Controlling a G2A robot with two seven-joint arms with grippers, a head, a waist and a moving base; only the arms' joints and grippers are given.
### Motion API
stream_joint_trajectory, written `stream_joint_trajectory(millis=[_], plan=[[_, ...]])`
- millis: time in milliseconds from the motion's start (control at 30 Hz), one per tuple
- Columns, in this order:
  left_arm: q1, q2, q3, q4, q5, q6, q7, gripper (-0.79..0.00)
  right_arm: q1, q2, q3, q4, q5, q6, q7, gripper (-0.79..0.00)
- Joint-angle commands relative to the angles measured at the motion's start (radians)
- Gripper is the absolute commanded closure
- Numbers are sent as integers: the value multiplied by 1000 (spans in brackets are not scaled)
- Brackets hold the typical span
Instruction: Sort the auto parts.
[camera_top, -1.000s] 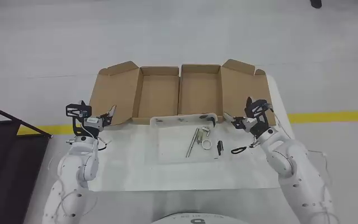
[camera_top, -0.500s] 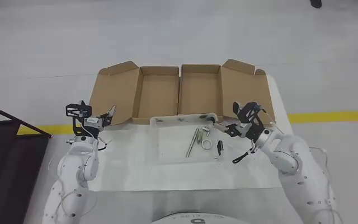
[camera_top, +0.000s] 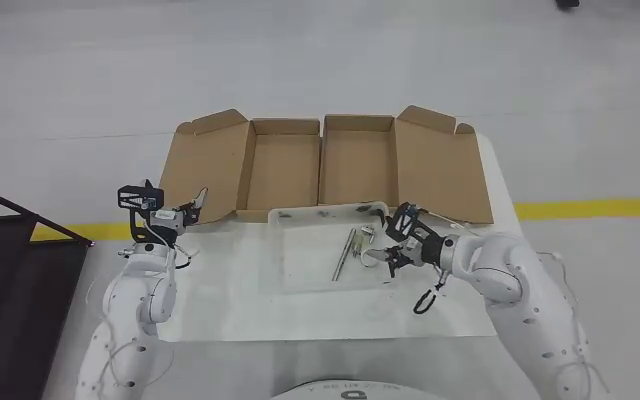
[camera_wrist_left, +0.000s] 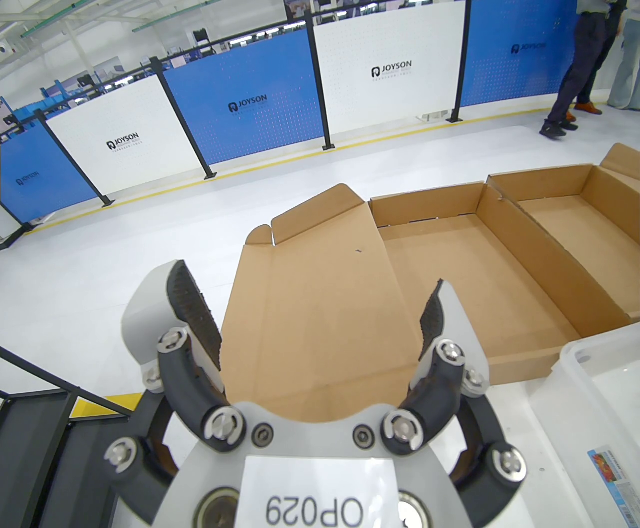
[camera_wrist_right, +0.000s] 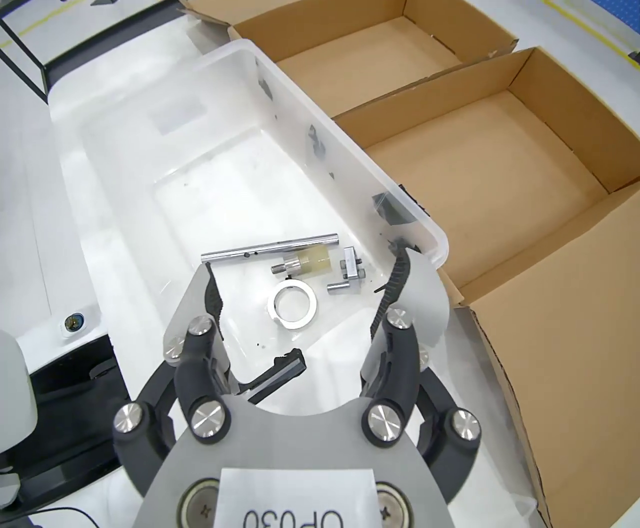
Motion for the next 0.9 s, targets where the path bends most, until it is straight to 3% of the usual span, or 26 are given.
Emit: stream_joint_trajectory(millis=[0,167,300,667,867], plan=[[0,0,0,0,0,0,0,-785,23,0,-26,14,-2,12,32,-409],[0,0,0,0,0,0,0,-785,86,-3,-97,60,-12,48,110,-459],[0,0,0,0,0,0,0,-785,127,-5,-148,88,-24,78,157,-456],[0,0,0,0,0,0,0,-785,194,-8,-229,129,-32,128,211,-502],[0,0,0,0,0,0,0,-785,232,-13,-274,172,-52,163,220,-597]])
